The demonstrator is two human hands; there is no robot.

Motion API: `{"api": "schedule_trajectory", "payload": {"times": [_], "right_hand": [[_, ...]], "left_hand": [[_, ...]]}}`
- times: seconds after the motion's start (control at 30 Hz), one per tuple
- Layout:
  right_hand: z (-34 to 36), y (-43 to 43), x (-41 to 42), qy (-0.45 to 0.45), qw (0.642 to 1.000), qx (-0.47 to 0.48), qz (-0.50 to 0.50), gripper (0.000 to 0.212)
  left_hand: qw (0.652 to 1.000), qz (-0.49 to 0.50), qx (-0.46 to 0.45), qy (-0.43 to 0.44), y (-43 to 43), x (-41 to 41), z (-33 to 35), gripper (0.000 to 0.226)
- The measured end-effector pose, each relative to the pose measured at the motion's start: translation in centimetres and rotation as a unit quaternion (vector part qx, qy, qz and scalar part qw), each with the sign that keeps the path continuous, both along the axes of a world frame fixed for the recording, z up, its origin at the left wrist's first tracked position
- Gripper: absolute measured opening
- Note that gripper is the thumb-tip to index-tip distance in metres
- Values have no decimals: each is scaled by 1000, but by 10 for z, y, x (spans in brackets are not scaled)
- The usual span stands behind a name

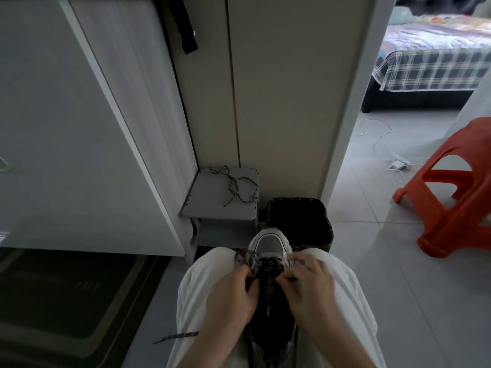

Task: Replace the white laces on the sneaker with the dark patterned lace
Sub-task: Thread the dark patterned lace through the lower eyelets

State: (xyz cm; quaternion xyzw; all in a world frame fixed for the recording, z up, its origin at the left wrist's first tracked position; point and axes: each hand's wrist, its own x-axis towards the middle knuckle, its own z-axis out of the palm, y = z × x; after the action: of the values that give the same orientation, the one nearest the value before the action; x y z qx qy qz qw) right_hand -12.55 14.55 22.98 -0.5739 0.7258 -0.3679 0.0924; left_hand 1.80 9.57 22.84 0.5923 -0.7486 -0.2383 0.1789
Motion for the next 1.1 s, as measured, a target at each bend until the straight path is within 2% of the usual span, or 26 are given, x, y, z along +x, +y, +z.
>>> {"api": "schedule_trajectory", "payload": {"times": [0.07,0.13,0.2,0.23,0.3,0.33,0.4,0.47,0.53,0.63,0.7,0.8,0.87,0.9,1.1], "right_hand": [[0,10,-14,-104,990,-37,-82,20],[0,24,-39,-204,963,-50,-168,24],[-4,37,-64,-220,948,9,-230,14],[-5,42,-72,-188,951,61,-239,10],[-3,44,-71,-63,965,151,-205,8],[-2,41,-65,-15,973,149,-176,14],[5,30,-43,17,994,68,-88,24],[14,14,-17,51,999,4,-5,20],[16,1,3,116,992,3,52,19],[11,-10,14,136,986,18,91,10],[6,-11,10,84,992,10,96,7],[1,-4,-9,-100,995,6,27,14],[-2,6,-24,-236,971,20,-33,15],[-6,11,-30,-272,961,32,-46,15],[-13,27,-31,-220,972,71,-33,19]], "left_hand": [[1000,22,-2,6,-1,1,-3,22],[999,36,-2,6,-2,2,-6,25],[999,34,-3,-4,-1,3,-7,26],[999,32,-8,-10,0,3,-6,26],[999,27,-27,-20,0,1,-7,27],[999,22,-36,-23,1,1,-7,26],[999,8,-47,-25,4,2,-8,23],[998,-11,-57,-21,7,4,-8,20],[997,-17,-66,-20,9,5,-8,20],[997,-7,-78,-29,9,3,-5,23],[996,0,-83,-24,8,1,-4,23],[996,4,-92,-18,7,-2,-1,23],[995,7,-94,-17,5,-6,2,22],[995,8,-95,-19,5,-8,3,23],[996,12,-89,-31,7,-12,5,26]]}}
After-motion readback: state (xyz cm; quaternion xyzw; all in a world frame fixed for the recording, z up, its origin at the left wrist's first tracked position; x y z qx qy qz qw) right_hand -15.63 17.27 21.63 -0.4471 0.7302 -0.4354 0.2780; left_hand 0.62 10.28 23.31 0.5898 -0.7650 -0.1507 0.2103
